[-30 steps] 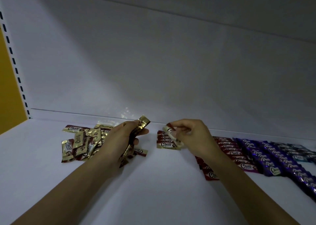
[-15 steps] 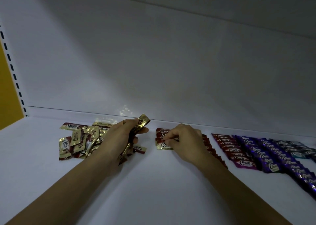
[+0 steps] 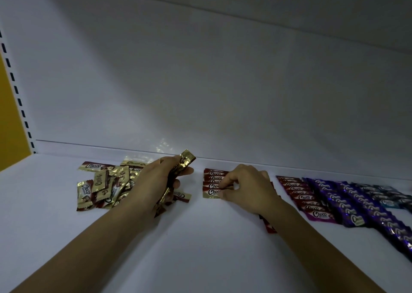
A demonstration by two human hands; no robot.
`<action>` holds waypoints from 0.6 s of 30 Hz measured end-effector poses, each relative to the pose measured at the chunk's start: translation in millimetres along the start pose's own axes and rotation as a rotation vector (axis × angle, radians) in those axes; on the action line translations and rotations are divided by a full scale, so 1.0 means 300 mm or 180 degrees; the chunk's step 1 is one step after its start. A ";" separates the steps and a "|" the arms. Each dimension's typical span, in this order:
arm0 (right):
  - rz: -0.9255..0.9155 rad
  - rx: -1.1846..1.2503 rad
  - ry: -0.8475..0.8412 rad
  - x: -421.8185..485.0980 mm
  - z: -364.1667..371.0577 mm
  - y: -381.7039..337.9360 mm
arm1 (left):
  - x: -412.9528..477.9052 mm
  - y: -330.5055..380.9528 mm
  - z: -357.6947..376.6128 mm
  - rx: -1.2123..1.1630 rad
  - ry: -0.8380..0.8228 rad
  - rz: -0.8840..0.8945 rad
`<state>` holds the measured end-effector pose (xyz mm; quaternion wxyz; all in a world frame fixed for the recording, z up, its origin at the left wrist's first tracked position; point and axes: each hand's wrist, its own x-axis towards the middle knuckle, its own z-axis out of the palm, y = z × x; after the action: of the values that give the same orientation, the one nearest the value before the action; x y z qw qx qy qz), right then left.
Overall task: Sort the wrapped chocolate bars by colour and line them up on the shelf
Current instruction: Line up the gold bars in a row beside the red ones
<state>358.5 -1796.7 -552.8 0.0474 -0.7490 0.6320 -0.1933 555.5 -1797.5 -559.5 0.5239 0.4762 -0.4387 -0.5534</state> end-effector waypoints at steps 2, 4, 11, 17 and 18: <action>0.0012 -0.0014 -0.0031 -0.001 -0.001 -0.001 | -0.003 0.002 -0.001 0.0000 -0.0011 0.0007; 0.0036 -0.0010 -0.0033 -0.002 0.001 -0.003 | -0.005 0.003 -0.004 -0.0007 -0.0013 0.0014; 0.0003 -0.0098 -0.0029 -0.005 0.002 -0.003 | -0.011 0.010 -0.001 0.0043 -0.0041 0.0037; 0.0021 0.2724 -0.0478 -0.022 -0.054 -0.076 | -0.044 0.021 0.019 0.0195 -0.0466 0.0217; -0.0063 0.2879 -0.0500 -0.025 -0.055 -0.088 | -0.048 0.019 0.024 0.0218 -0.0523 0.0285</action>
<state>376.3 -1781.3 -531.2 0.4156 -0.6714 0.4713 -0.3928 549.4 -1783.7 -551.7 0.4938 0.4267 -0.5197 -0.5513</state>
